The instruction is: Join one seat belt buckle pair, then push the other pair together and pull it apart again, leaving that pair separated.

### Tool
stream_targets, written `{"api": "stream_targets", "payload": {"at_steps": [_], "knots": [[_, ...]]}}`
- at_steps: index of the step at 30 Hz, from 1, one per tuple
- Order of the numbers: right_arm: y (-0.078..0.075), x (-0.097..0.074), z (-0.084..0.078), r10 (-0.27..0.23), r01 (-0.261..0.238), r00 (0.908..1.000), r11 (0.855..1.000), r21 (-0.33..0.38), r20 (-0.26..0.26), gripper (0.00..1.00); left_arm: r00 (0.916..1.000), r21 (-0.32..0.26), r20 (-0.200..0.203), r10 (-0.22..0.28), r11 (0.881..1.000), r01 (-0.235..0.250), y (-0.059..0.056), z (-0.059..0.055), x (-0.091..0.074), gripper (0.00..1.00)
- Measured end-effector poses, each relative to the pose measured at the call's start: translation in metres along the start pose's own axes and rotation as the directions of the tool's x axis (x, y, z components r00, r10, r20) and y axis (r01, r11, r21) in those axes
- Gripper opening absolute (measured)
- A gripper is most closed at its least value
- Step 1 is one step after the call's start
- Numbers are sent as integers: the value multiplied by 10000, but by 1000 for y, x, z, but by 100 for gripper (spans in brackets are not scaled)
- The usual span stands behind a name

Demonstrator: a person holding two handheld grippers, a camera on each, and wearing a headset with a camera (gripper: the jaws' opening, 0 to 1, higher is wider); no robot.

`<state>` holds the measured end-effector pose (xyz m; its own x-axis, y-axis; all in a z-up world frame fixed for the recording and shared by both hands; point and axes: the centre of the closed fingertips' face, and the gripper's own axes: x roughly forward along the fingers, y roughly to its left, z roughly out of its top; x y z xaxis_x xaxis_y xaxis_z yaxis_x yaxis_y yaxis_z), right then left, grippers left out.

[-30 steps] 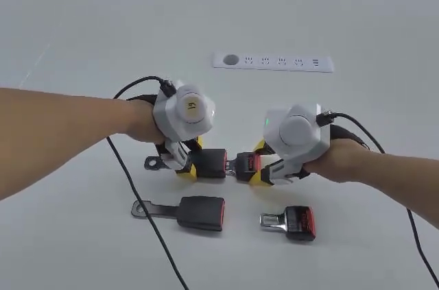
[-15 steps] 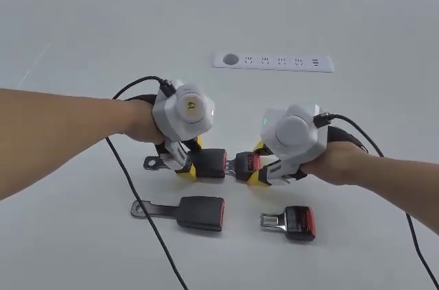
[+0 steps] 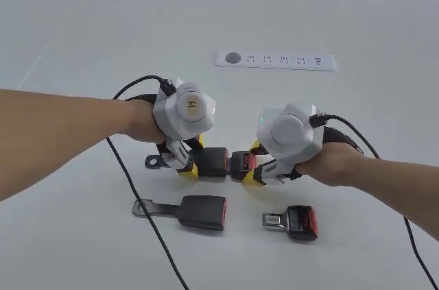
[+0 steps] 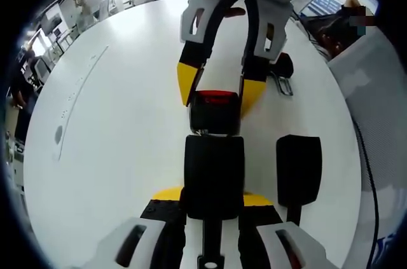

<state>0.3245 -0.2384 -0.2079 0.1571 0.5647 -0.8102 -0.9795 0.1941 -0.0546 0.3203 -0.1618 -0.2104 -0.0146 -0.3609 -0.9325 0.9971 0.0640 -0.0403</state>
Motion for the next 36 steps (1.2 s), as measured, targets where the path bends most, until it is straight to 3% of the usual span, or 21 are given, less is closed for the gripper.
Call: {"api": "stream_targets", "payload": {"at_steps": [11, 19, 23, 30, 36], "knots": [[2, 0, 4, -25, 24, 10000, 10000, -70, -45, 28, 10000, 143, -72, -67, 9999, 68, 3, -2, 2, 31], [4, 0, 6, -66, 65, 9999, 9999, -83, -76, 28, 9999, 381, -104, -8, 9993, 12, -4, 3, 0, 30], [4, 1, 6, -108, 106, 9999, 9998, -193, -103, 27, 10000, 352, 23, -78, 9994, 77, 5, -4, 3, 30], [4, 1, 6, -100, 95, 9997, 9998, -189, -219, 27, 9998, 539, -178, -43, 9985, 52, 0, 0, 3, 30], [3, 1, 4, 5, -13, 9999, 9984, -560, -145, 28, 9999, 348, -160, 3, 9994, 3, -1, -1, 2, 31]]}}
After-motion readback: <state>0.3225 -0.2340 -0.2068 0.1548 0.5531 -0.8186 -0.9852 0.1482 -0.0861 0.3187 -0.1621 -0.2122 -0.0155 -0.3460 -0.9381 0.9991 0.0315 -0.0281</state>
